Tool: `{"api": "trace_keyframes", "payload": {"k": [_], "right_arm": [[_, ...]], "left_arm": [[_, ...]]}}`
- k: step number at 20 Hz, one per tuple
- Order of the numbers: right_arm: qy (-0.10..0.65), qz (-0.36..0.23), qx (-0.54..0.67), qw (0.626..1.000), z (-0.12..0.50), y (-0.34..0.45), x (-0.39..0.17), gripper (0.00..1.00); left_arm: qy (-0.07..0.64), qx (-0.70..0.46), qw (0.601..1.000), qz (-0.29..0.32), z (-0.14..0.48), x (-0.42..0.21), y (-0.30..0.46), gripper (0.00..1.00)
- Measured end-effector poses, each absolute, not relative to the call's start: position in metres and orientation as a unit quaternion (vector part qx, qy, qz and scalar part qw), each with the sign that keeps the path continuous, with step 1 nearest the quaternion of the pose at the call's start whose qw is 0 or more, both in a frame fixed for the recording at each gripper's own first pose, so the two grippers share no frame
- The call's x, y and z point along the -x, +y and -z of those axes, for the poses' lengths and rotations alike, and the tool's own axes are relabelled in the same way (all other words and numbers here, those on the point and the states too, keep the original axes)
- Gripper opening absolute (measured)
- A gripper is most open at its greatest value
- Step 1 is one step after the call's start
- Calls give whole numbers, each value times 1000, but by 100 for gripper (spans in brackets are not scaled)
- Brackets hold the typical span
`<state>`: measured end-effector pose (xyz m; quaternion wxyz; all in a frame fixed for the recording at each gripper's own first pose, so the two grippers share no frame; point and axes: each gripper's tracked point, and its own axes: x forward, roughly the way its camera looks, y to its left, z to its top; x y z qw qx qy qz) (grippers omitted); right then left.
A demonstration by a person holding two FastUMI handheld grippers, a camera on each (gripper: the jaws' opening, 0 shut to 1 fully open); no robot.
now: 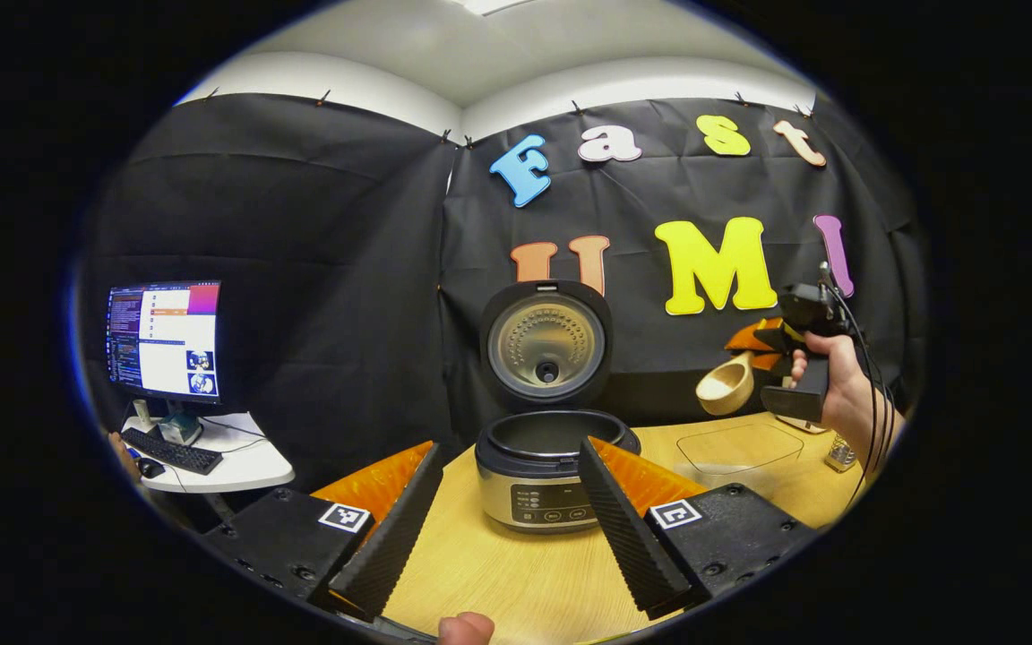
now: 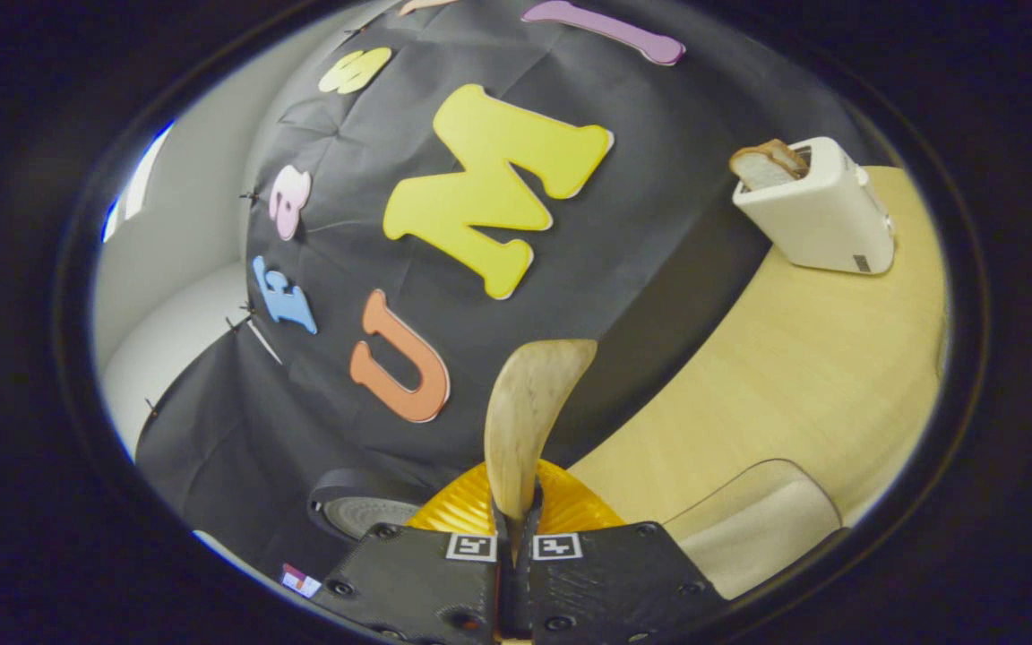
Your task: Close the left gripper, press the button to open the rice cooker; take a wooden spoon from the chopstick holder with the right hand, scoop a spoonful of rice and pour it into the rice cooker, then put the wooden spoon back into the chopstick holder.
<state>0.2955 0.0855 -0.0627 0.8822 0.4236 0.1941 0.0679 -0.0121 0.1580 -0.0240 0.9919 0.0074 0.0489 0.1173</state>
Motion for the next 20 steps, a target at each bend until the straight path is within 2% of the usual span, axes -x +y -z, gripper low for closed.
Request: {"api": "trace_keyframes", "payload": {"k": [5, 10, 16, 20], "right_arm": [[205, -106, -403, 886, 47, 165, -318, 0], [215, -134, -322, 912, 60, 238, -331, 0], [222, -140, -235, 936, 85, 285, -343, 0], [199, -148, -163, 955, 85, 301, -345, 0]], "left_arm": [[51, -5, 991, -123, 25, 17, 171, 97], [55, 0, 989, -135, 28, 22, 187, 97], [60, 10, 987, -146, 32, 25, 199, 97], [64, 10, 987, -148, 33, 27, 202, 98]]}}
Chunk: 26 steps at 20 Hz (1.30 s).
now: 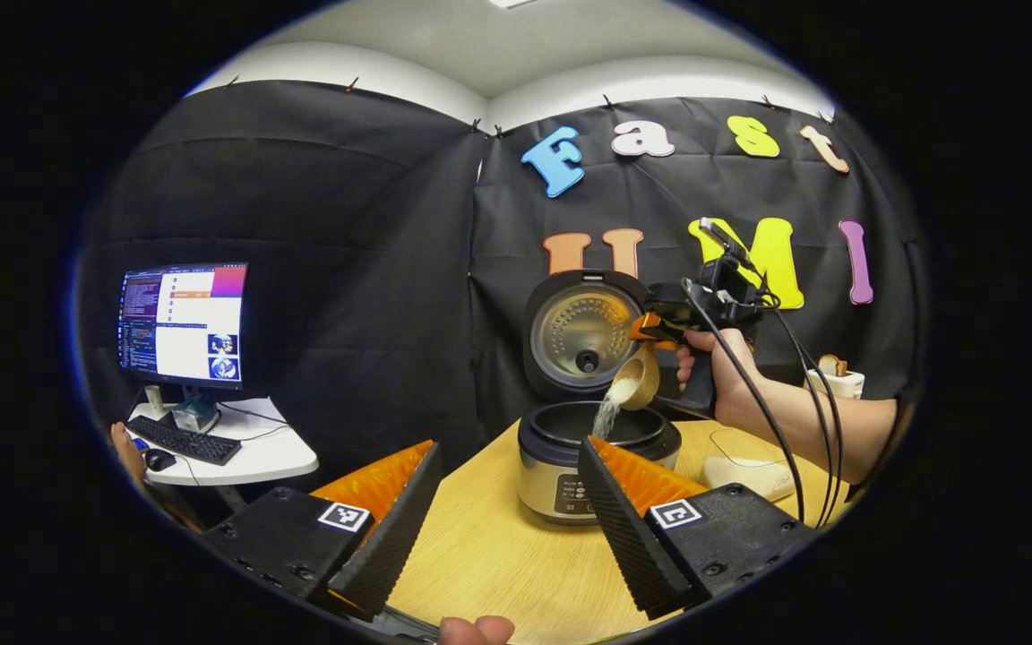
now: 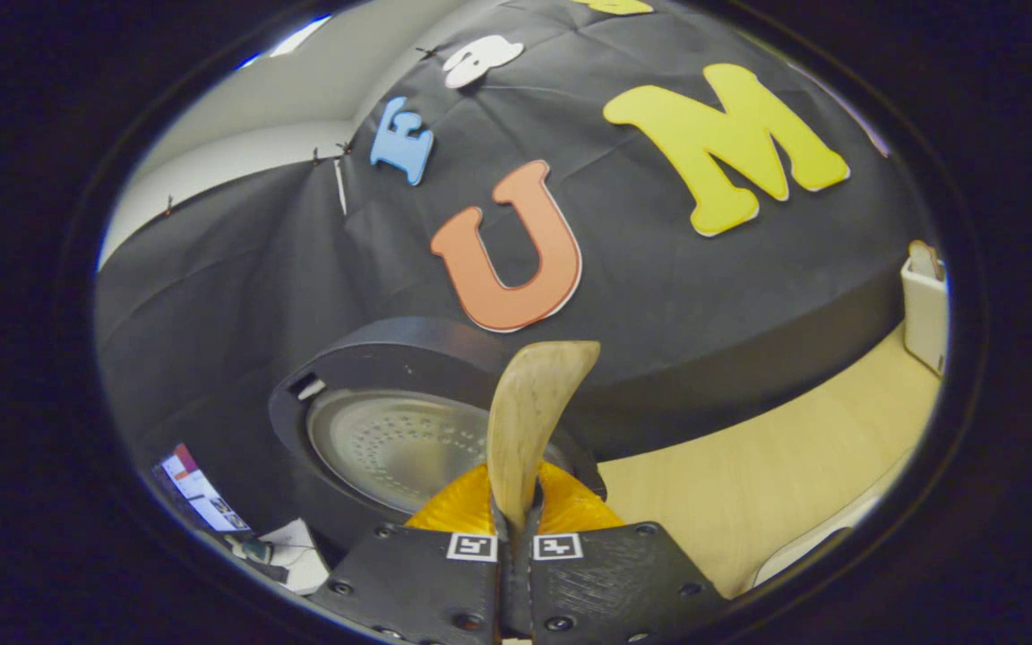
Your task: Close the left gripper, press the button to open the rice cooker; take a wooden spoon from the chopstick holder with the right hand, scoop a spoonful of rice and pour it into the rice cooker, then put the wooden spoon back into the chopstick holder.
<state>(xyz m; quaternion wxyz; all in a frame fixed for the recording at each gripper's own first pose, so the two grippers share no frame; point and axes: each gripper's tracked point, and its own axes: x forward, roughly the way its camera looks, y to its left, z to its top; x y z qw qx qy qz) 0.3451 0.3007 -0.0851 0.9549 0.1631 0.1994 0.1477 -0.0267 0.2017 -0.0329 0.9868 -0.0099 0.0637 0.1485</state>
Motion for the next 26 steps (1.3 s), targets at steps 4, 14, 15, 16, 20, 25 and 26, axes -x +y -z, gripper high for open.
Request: {"api": "trace_keyframes", "payload": {"k": [4, 14, 15, 16, 20, 25, 26], "right_arm": [[173, -158, -105, 966, 79, 312, -345, 0], [94, -186, 41, 977, 58, 333, -330, 2], [81, -191, 57, 977, 54, 336, -327, 0], [70, -195, 73, 976, 50, 339, -325, 0], [29, -230, 155, 960, 41, 360, -307, 0], [40, -238, 157, 958, 44, 361, -311, 0], [51, -239, 148, 958, 47, 359, -316, 0]], "left_arm": [[62, 14, 988, -144, 33, 24, 197, 98], [61, 11, 987, -145, 30, 25, 196, 97], [60, 13, 987, -147, 30, 25, 197, 97], [59, 15, 987, -149, 30, 25, 198, 97], [57, 6, 987, -150, 27, 26, 196, 97], [51, 6, 987, -150, 23, 27, 197, 97], [48, 7, 988, -148, 21, 27, 195, 97]]}}
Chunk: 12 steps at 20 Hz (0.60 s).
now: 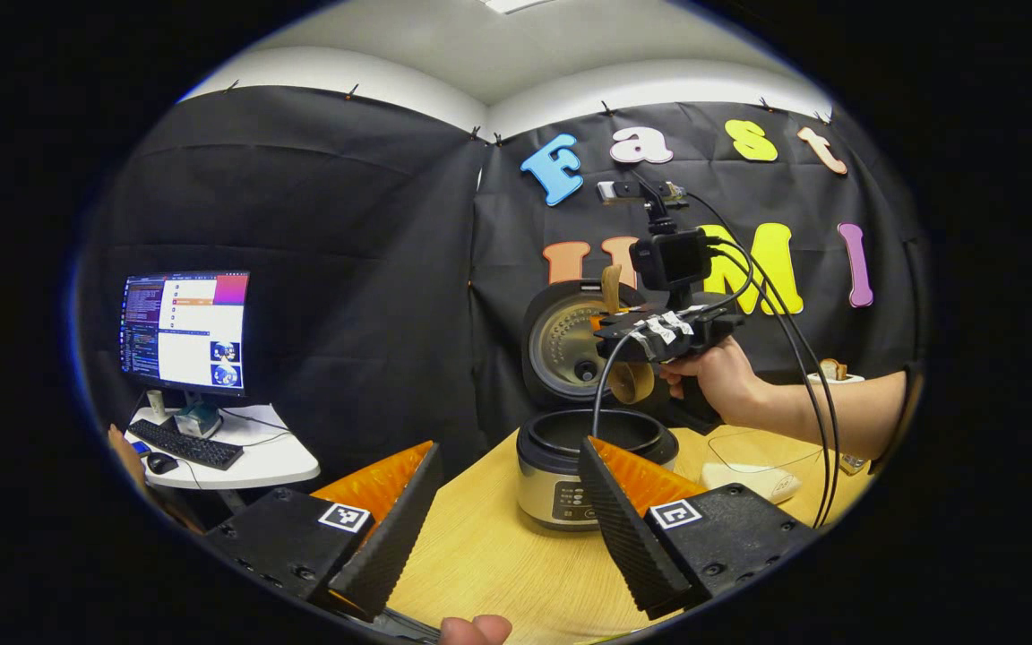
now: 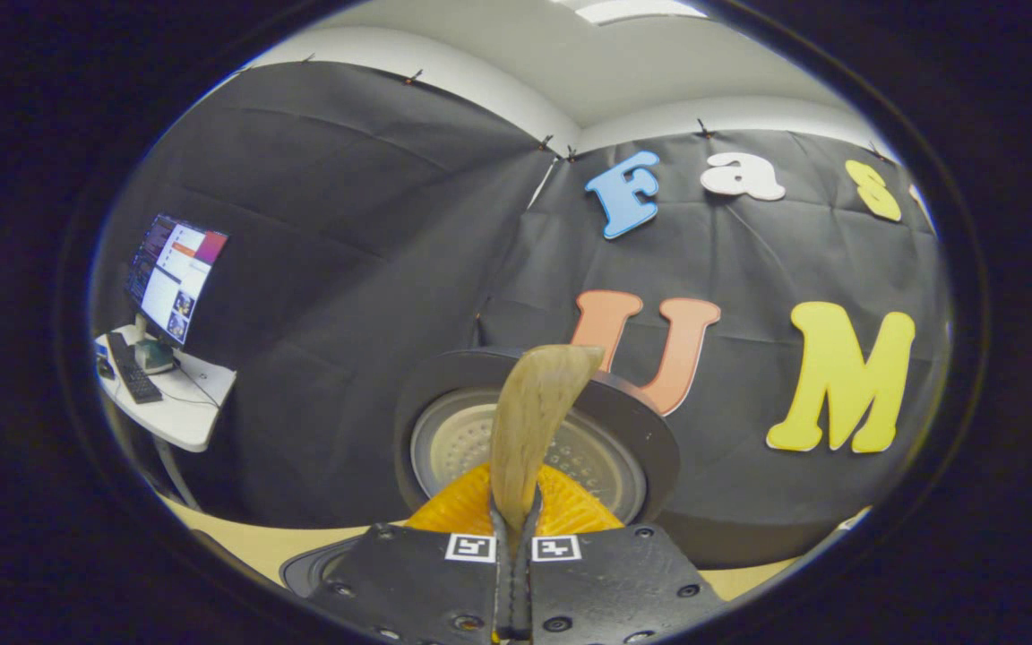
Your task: Close the left gripper, press the button to open the rice cooker; take a wooden spoon from the chopstick holder with the right hand, scoop a spoonful of rice and pour it into the rice cooker, then put the wooden spoon back into the chopstick holder.
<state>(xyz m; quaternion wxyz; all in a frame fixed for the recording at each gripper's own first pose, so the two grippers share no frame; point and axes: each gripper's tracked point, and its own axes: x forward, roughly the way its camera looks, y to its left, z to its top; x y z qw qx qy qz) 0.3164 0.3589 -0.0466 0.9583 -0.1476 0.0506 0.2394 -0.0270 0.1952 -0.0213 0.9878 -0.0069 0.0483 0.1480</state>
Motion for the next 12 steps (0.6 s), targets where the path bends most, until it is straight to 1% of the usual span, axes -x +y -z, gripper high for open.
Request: {"api": "trace_keyframes", "payload": {"k": [5, 8, 12], "right_arm": [[87, -238, 98, 962, 51, 348, -332, 0], [104, -234, 47, 965, 49, 339, -334, 0], [139, -239, -27, 961, 42, 324, -334, 0]], "left_arm": [[46, 15, 988, -146, 21, 27, 196, 97], [47, 17, 988, -148, 20, 27, 194, 97], [36, 12, 989, -146, 12, 28, 187, 97]]}}
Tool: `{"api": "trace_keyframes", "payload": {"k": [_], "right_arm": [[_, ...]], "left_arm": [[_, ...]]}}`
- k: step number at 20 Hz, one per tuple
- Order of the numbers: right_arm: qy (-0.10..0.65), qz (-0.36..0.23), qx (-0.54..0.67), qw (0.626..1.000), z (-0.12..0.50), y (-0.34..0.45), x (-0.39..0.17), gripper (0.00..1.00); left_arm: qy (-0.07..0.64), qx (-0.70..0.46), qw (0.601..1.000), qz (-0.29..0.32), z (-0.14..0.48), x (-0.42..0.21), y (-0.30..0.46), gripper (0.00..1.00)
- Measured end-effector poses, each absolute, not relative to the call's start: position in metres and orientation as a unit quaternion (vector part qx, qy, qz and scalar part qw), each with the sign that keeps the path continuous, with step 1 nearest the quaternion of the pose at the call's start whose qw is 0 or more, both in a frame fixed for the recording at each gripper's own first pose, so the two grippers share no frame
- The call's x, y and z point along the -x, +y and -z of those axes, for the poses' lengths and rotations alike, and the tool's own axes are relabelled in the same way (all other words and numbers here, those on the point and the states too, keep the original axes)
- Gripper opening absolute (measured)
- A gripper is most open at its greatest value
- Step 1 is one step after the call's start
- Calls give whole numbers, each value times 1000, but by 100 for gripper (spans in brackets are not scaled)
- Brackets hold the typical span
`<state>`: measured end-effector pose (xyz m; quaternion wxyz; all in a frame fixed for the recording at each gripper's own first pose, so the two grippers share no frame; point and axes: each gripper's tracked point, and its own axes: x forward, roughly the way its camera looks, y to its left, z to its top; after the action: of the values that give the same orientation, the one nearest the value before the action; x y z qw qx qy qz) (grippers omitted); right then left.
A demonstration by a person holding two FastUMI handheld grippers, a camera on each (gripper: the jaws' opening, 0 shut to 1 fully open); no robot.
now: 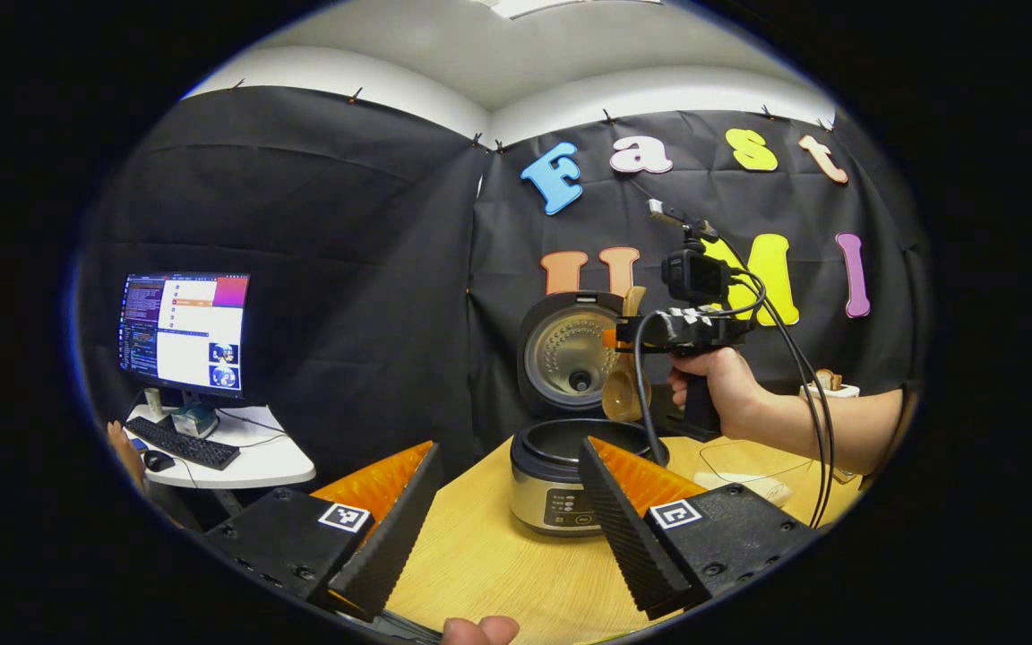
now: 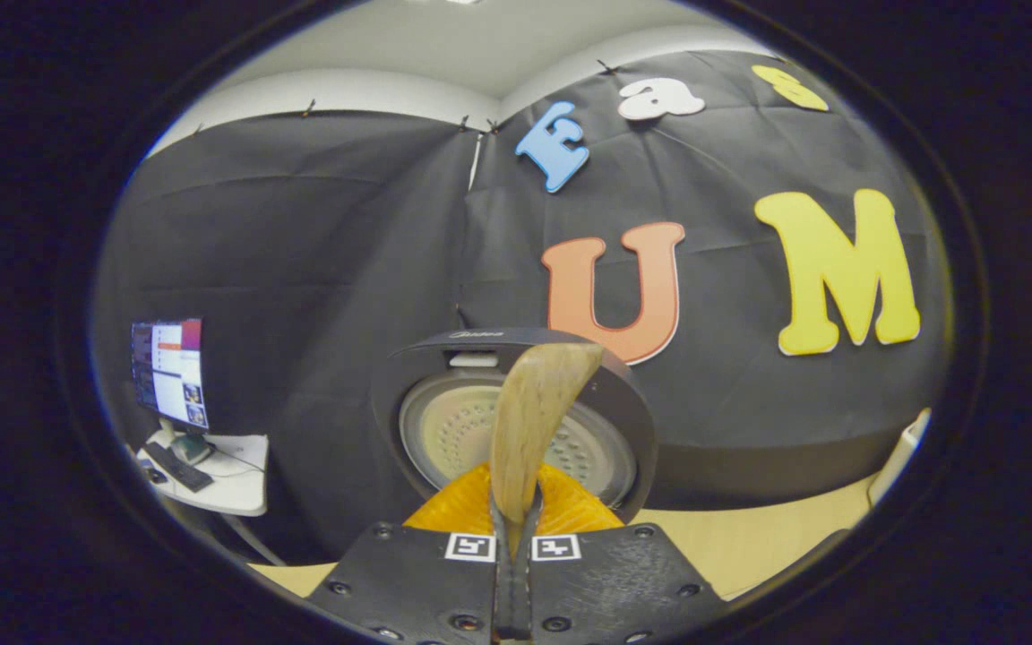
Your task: Close the left gripper, press the button to open the rice cooker; take a wooden spoon from the chopstick holder with the right hand, scoop a spoonful of rice and pour it into the rice cooker, then put the wooden spoon back into the chopstick holder.
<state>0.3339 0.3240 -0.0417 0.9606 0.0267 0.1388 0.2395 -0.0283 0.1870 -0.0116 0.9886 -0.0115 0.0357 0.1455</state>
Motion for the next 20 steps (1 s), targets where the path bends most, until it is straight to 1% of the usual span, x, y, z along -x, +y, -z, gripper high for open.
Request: {"api": "trace_keyframes", "payload": {"k": [4, 5, 6, 10, 11, 13, 14, 15, 20], "right_arm": [[144, -224, -149, 952, 1, 267, -323, 0], [141, -216, -163, 952, -5, 252, -322, 2], [137, -208, -169, 954, -13, 232, -320, 0], [133, -180, -187, 956, -37, 152, -301, 0], [131, -172, -188, 958, -41, 130, -295, 2], [122, -152, -192, 962, -51, 84, -283, 0], [115, -140, -192, 964, -57, 60, -277, 2], [109, -125, -187, 968, -59, 35, -273, 0], [91, -52, -157, 982, -64, -80, -248, 0]], "left_arm": [[23, 1, 991, -136, -2, 32, 170, 97], [19, -1, 991, -134, -6, 33, 165, 97], [16, -3, 991, -132, -9, 34, 161, 97], [11, -9, 992, -128, -18, 37, 147, 97], [8, -14, 992, -125, -21, 38, 140, 97], [4, -16, 993, -116, -24, 35, 127, 97], [1, -15, 994, -109, -25, 34, 120, 97], [1, -12, 995, -102, -24, 32, 114, 97], [3, 2, 997, -79, -20, 25, 91, 97]]}}
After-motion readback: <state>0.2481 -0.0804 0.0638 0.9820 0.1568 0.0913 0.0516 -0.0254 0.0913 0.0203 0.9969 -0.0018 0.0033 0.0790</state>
